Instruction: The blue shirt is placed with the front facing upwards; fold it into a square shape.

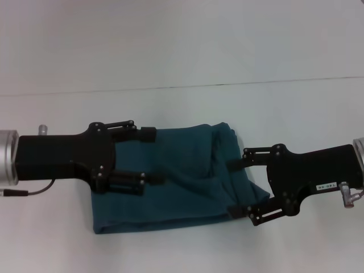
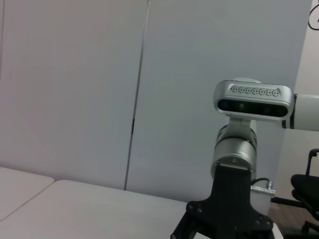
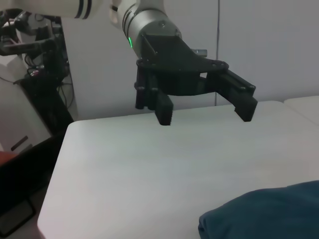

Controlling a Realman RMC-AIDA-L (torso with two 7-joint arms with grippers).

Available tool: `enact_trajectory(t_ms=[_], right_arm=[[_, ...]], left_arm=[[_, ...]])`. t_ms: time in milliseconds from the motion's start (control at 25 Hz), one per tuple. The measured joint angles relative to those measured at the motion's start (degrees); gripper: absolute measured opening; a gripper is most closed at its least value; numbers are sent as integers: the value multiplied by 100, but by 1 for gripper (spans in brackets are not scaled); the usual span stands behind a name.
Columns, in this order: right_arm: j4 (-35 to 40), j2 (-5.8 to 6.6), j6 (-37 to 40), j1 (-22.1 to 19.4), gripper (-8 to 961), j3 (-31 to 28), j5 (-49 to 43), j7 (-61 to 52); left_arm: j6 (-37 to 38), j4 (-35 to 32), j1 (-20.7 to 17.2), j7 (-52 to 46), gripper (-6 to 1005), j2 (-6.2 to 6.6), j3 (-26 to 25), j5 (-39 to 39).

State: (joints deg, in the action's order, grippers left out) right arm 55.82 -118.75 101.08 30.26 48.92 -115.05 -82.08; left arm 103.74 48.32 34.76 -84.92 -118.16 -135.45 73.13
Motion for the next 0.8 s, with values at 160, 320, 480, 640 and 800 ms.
enact_trajectory(t_ms=[160,320,480,640,800], right_arm=[[2,0,-27,-2,930,-53,21,-2],[5,-14,-8,-3,930,-137,32,72],[8,-21,-10,-3,930,-174,43,156],[8,-29,-9,15,931,-317,58,211],[8,-33,32,27,931,-446,170,228]], left_arm=[[-150,-27,76,-20,905,-3,81,-41],[-168,-32,120,-7,905,-21,140,-73],[-218,-33,131,50,905,-22,161,-138],[-249,-44,116,160,905,-20,160,-237],[-359,-73,69,320,905,-57,159,-408]])
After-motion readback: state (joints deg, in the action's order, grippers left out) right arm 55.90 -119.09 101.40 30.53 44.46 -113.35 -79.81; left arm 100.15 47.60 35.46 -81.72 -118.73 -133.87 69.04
